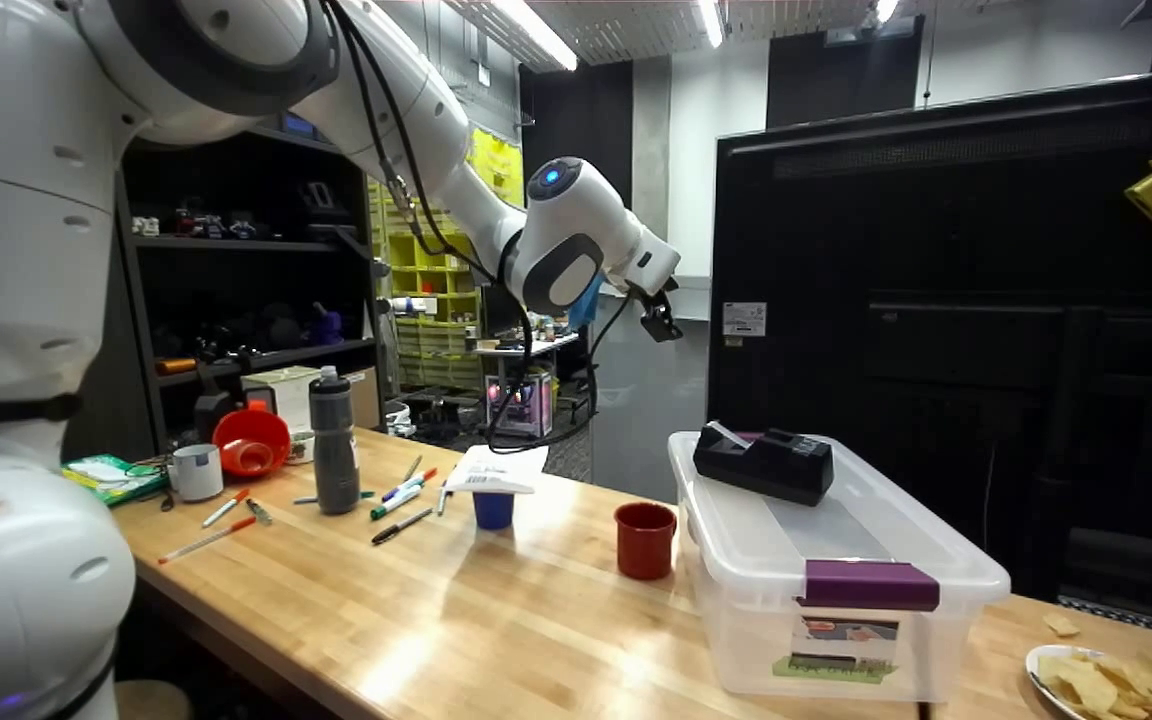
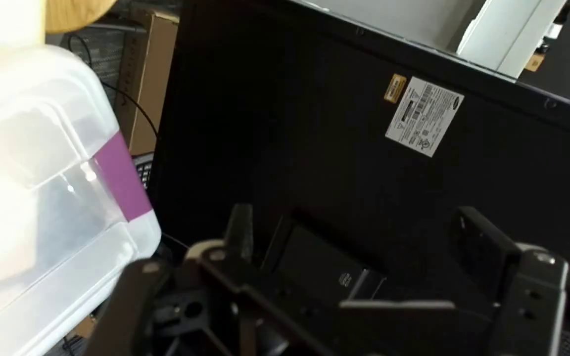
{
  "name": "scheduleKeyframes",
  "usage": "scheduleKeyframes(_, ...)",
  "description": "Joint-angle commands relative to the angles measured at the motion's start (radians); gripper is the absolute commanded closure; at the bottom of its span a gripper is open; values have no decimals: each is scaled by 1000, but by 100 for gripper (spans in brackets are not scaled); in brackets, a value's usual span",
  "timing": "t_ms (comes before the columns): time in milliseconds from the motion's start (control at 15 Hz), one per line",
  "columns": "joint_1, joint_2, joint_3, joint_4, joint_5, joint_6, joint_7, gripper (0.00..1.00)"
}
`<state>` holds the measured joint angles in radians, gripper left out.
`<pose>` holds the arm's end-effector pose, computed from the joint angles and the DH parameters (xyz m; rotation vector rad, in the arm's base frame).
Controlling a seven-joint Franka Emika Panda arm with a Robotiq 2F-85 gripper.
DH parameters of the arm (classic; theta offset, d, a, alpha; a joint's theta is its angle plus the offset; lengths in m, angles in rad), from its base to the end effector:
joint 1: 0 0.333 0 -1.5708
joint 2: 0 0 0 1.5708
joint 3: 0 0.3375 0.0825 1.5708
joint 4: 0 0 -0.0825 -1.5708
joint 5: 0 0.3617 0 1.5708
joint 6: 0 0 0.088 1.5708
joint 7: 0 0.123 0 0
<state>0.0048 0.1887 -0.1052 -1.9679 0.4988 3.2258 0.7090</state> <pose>0.6274 -0.1053 0.5274 -1.8631 1.4414 -1.2114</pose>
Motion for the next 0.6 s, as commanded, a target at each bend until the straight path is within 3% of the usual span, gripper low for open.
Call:
scheduleKeyframes(0, 76, -73, -77, -143, 9, 181, 23, 0)
scheduleKeyframes(133, 116, -82, -111, -192, 79, 280, -23, 0)
scheduleKeyframes(200, 164, -91, -178, -145, 132, 227, -71, 0)
scheduleKeyframes(533, 278, -152, -274, -189, 285, 241, -168, 0)
